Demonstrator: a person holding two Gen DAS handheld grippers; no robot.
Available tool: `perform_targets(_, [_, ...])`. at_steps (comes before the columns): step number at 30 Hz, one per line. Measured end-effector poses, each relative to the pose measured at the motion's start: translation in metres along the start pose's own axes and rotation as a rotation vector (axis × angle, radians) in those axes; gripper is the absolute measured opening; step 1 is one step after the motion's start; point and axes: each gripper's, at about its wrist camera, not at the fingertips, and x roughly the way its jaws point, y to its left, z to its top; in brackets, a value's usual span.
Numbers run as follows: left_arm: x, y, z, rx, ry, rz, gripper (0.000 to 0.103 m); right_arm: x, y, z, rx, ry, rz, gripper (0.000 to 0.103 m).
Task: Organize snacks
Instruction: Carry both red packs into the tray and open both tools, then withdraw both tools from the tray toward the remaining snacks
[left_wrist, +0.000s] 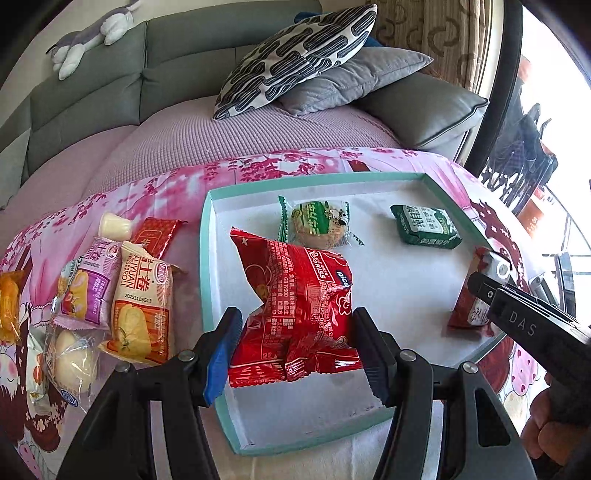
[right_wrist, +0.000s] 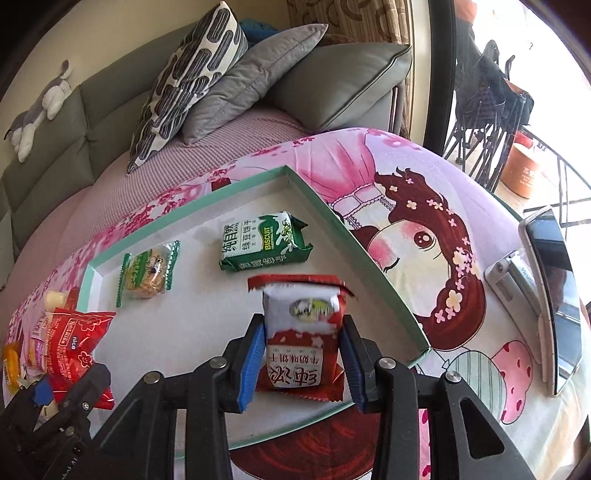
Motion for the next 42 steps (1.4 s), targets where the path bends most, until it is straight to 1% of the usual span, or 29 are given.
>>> perform_targets(6, [0.015, -0.001, -0.004, -0.001, 0.041, 0.009, 0.063, 0.009, 0.002, -0.003, -0.015, 0.016, -0.009, 0.042])
perform_targets(7, [0.016, 0.000, -0.004, -0.004, 0.044, 0.006, 0.064, 0.010, 0.003, -0.003, -0.018, 0.016, -0.012, 0.042])
perform_targets(8, [0.017, 0.000, -0.003, -0.006, 0.045, 0.002, 0.067, 0.011, 0.003, -0.002, -0.019, 0.015, -0.016, 0.045])
perform_targets(9, [0.017, 0.000, -0.003, -0.007, 0.047, -0.002, 0.070, 0.012, 0.003, -0.002, -0.020, 0.015, -0.023, 0.049])
perform_targets(10, [0.017, 0.001, -0.003, -0.006, 0.048, -0.003, 0.070, 0.013, 0.003, -0.002, -0.022, 0.018, -0.031, 0.052])
perform_targets(11, [0.017, 0.001, -0.003, -0.004, 0.048, -0.001, 0.070, 0.014, 0.003, -0.002, -0.023, 0.020, -0.036, 0.059])
perform_targets(12, [0.017, 0.001, -0.002, -0.002, 0.047, 0.002, 0.070, 0.014, 0.003, -0.002, -0.024, 0.019, -0.035, 0.063])
perform_targets(13, [0.016, 0.000, -0.002, 0.001, 0.045, 0.005, 0.071, 0.013, 0.003, -0.002, -0.023, 0.016, -0.031, 0.065])
perform_targets(14, [0.015, 0.000, -0.002, 0.003, 0.042, 0.004, 0.074, 0.012, 0.003, -0.002, -0.023, 0.012, -0.028, 0.070])
perform_targets(15, [0.014, 0.000, -0.002, 0.003, 0.037, 0.000, 0.081, 0.012, 0.003, -0.001, -0.025, 0.008, -0.027, 0.076])
perform_targets(16, [0.012, 0.000, -0.002, 0.001, 0.030, -0.004, 0.083, 0.011, 0.004, -0.001, -0.031, 0.002, -0.025, 0.079])
perform_targets(18, [0.008, 0.000, 0.000, 0.000, 0.018, -0.013, 0.084, 0.008, 0.006, -0.001, -0.051, -0.016, -0.023, 0.088])
perform_targets(19, [0.006, 0.000, 0.000, 0.000, 0.011, -0.014, 0.084, 0.007, 0.008, -0.001, -0.061, -0.024, -0.024, 0.090])
perform_targets(21, [0.002, 0.001, 0.001, 0.002, -0.002, -0.011, 0.084, 0.005, 0.010, -0.001, -0.078, -0.041, -0.027, 0.102])
perform_targets(23, [-0.001, 0.003, 0.001, 0.005, -0.014, -0.001, 0.085, 0.002, 0.011, -0.001, -0.093, -0.065, -0.025, 0.103])
perform_targets(25, [-0.005, 0.006, 0.002, 0.004, -0.029, 0.010, 0.092, -0.002, 0.013, -0.001, -0.110, -0.089, -0.025, 0.103])
perform_targets(26, [-0.007, 0.008, 0.003, 0.000, -0.040, 0.016, 0.093, -0.003, 0.014, 0.000, -0.117, -0.098, -0.025, 0.103])
perform_targets(28, [-0.011, 0.012, 0.004, -0.006, -0.061, 0.023, 0.093, -0.006, 0.017, 0.000, -0.133, -0.112, -0.016, 0.103])
perform_targets(32, [-0.016, 0.023, 0.006, -0.031, -0.079, 0.035, 0.093, -0.009, 0.024, 0.000, -0.156, -0.132, 0.009, 0.103])
perform_targets(35, [-0.018, 0.035, 0.006, -0.079, -0.074, 0.026, 0.093, -0.010, 0.028, -0.001, -0.172, -0.143, 0.022, 0.103])
perform_targets(38, [-0.022, 0.048, 0.006, -0.131, -0.084, 0.038, 0.093, -0.009, 0.030, 0.000, -0.168, -0.122, 0.070, 0.103])
perform_targets(42, [-0.027, 0.062, 0.006, -0.165, -0.097, 0.063, 0.093, -0.011, 0.036, -0.002, -0.190, -0.133, 0.067, 0.103])
